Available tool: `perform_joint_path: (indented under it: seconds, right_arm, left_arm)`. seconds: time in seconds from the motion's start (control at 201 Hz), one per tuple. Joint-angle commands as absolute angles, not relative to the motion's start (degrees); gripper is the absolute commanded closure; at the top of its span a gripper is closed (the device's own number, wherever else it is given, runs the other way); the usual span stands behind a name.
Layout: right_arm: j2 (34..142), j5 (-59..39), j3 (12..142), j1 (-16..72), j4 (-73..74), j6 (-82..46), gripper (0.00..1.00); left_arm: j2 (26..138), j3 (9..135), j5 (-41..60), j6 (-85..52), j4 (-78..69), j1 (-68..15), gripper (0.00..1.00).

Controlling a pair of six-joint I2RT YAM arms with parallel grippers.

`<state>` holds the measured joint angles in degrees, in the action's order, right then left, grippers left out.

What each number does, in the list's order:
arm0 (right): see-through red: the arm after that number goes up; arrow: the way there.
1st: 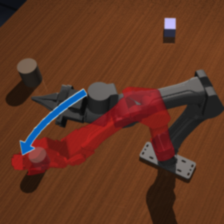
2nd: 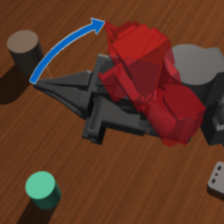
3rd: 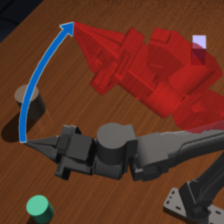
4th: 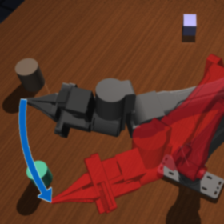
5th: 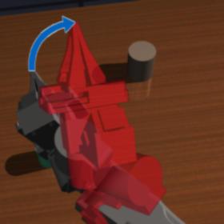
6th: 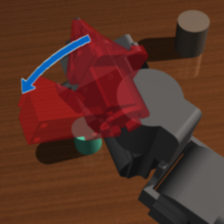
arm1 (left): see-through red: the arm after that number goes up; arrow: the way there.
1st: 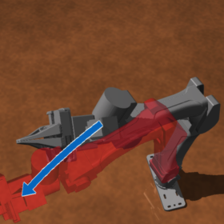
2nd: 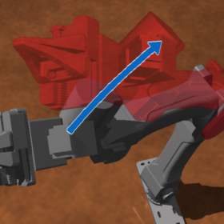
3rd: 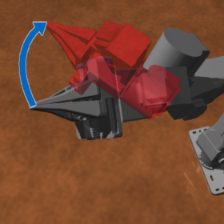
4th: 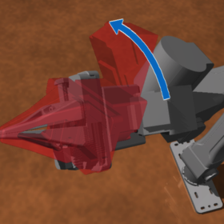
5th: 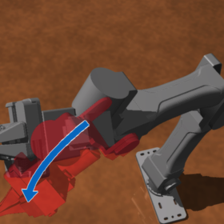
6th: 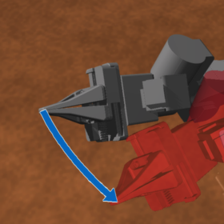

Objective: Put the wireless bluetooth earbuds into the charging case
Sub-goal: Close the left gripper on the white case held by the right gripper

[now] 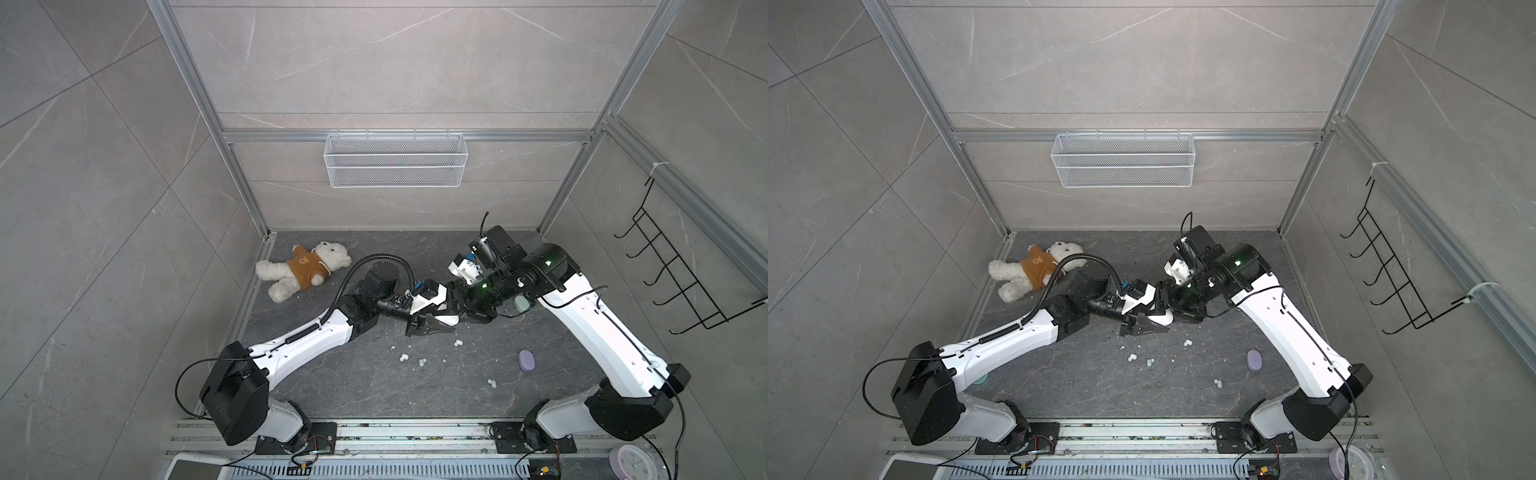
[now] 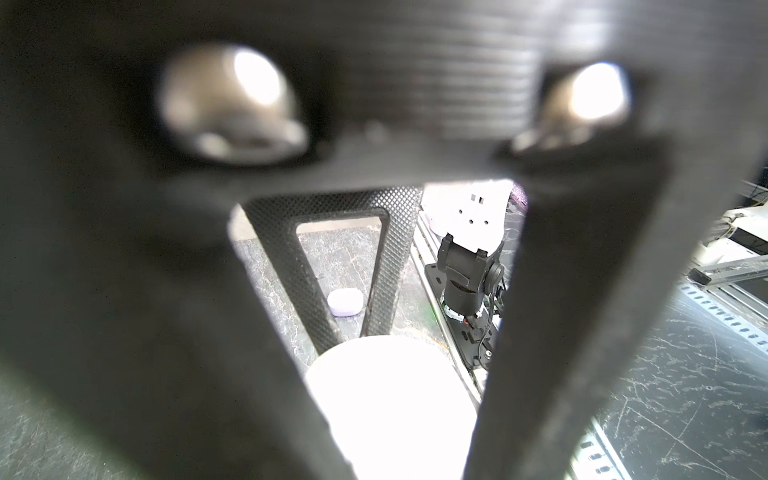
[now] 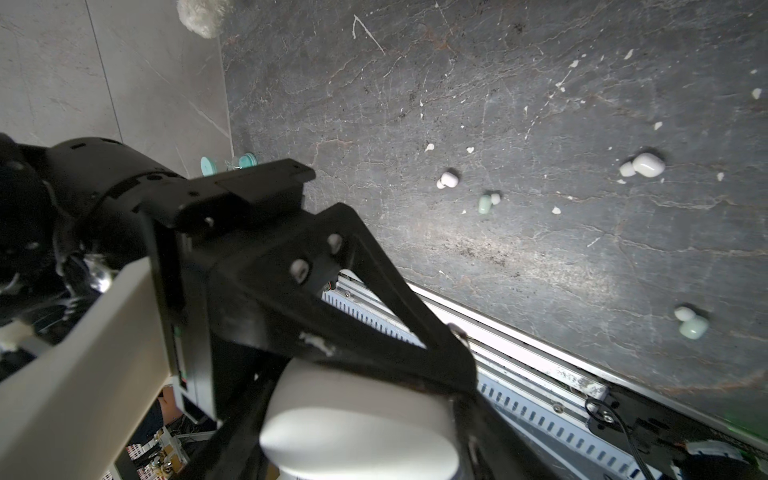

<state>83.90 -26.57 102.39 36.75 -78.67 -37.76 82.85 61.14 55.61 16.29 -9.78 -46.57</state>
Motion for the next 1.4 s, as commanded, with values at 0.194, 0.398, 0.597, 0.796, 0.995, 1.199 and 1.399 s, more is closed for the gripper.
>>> perform_joint_path:
  seconds: [0.194,0.398,0.597,0.796,0.995,1.199,1.399]
  right_arm:
    - [80.5,-25.1,100.3,37.2,-76.8,-38.8,0.23]
    - [78.4,-24.9,99.1,37.2,-74.9,-40.5,0.19]
    - [77.4,-25.2,99.0,37.2,-74.1,-41.2,0.16]
    - [75.9,-22.7,99.1,36.6,-76.5,-40.0,0.13]
    - [74.0,-19.8,96.5,36.7,-76.4,-33.2,0.13]
    - [70.5,-15.4,91.4,37.7,-72.1,-25.6,0.14]
    - [69.5,-13.7,89.3,40.9,-67.2,-22.5,0.15]
  left_arm:
    - [81.0,61.5,56.2,14.3,-13.4,-46.8,0.73]
    - [80.8,60.8,55.5,13.4,-14.3,-46.7,0.74]
    - [80.9,60.6,55.3,12.5,-14.7,-46.6,0.75]
    - [80.6,59.7,55.2,10.6,-15.7,-46.4,0.76]
    - [80.2,58.4,56.1,7.9,-16.9,-46.4,0.76]
    - [80.6,57.8,57.1,6.7,-17.9,-46.4,0.76]
    - [81.0,58.2,58.0,5.6,-18.6,-46.4,0.77]
